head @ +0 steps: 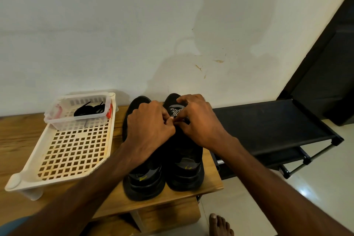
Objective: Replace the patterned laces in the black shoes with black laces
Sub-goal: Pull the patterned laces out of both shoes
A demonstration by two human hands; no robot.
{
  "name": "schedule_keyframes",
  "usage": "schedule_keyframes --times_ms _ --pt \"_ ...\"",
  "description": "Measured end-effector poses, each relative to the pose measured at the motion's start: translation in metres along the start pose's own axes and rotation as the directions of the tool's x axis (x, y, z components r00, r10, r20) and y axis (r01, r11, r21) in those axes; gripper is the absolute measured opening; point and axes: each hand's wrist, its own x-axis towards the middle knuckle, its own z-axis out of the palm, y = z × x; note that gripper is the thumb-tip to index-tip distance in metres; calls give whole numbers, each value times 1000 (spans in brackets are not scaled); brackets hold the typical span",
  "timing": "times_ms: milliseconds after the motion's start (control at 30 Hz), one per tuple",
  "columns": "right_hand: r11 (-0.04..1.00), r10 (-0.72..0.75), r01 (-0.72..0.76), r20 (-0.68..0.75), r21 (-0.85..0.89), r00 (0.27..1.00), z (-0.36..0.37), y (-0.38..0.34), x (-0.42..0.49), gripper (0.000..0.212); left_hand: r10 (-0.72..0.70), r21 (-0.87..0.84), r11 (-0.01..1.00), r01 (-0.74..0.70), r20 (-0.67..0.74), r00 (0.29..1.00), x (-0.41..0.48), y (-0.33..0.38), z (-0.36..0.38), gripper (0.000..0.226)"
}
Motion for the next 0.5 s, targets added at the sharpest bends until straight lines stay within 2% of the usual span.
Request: schedule_keyframes --times_ms 100,200,433,500 --pt "995 47 -43 -46 85 998 -9 6 -1 14 -6 15 1000 6 -4 1000 0 2 -1 13" --pt "952 213 -185 -98 243 972 -29 20 -3 9 -13 18 1000 13 -5 1000 -1 3 -1 13" --pt "838 528 -431 -295 335 796 -42 47 -12 16 -16 -1 1000 16 3 1000 -2 4 0 15" --pt "836 536 -454 -283 310 795 -39 46 -13 17 -14 -5 1000 14 7 1000 -2 4 -1 15"
